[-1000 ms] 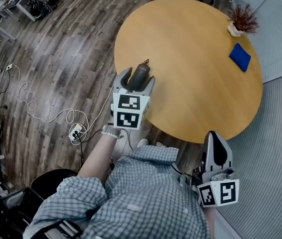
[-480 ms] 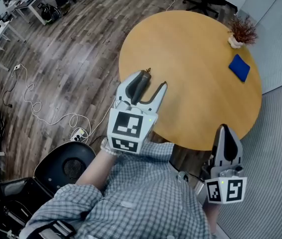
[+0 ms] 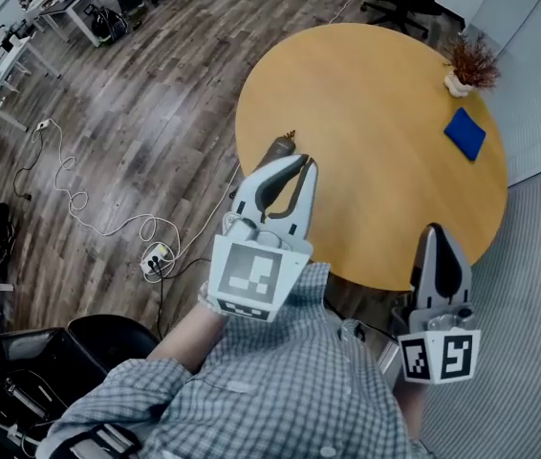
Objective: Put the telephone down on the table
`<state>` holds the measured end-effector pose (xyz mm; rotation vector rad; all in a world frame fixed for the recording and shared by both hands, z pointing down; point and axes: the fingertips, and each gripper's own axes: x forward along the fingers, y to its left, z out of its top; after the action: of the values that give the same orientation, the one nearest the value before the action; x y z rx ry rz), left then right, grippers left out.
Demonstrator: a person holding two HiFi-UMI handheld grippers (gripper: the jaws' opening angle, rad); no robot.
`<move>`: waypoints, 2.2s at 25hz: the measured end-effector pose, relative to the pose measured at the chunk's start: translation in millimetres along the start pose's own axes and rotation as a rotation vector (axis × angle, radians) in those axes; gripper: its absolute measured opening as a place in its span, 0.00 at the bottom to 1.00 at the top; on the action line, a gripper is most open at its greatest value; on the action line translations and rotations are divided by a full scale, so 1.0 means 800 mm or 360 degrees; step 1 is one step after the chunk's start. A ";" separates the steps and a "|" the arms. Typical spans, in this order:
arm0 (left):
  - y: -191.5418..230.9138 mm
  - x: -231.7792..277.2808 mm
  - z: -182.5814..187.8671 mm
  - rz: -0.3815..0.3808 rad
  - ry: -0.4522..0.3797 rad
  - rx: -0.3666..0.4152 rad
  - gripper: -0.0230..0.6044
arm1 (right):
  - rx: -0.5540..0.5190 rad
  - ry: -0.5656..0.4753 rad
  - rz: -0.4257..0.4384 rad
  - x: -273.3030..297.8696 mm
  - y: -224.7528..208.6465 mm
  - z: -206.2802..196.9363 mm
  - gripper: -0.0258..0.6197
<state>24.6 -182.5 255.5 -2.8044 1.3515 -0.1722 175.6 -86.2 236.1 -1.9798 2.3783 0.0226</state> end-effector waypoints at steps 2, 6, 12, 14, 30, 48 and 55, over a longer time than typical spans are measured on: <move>-0.010 -0.004 0.002 -0.0063 -0.0009 -0.0016 0.05 | 0.0002 0.0001 0.0015 0.002 0.003 0.002 0.05; -0.031 -0.006 0.010 -0.0190 -0.0061 0.0018 0.05 | -0.0001 0.0006 0.0060 0.010 0.010 0.004 0.05; -0.041 -0.010 0.018 -0.0237 -0.0082 -0.0002 0.05 | 0.0004 0.0012 0.0080 0.010 0.016 0.011 0.05; -0.041 -0.011 0.020 -0.0240 -0.0074 0.0010 0.05 | 0.0008 0.0015 0.0072 0.008 0.015 0.014 0.05; -0.061 -0.008 -0.001 -0.0312 -0.0025 0.0082 0.05 | 0.0019 0.0049 0.0036 -0.005 0.004 -0.011 0.05; -0.061 -0.009 -0.002 -0.0303 -0.0016 0.0082 0.05 | -0.0004 0.0059 0.0059 -0.004 0.009 -0.011 0.05; -0.062 -0.005 -0.010 -0.0299 -0.0010 0.0091 0.05 | -0.0013 0.0054 0.0067 -0.003 0.007 -0.019 0.05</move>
<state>60.0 -148.3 266.7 -2.8777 1.0629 -0.2021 169.9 -83.7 251.1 -1.9490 2.4443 0.0009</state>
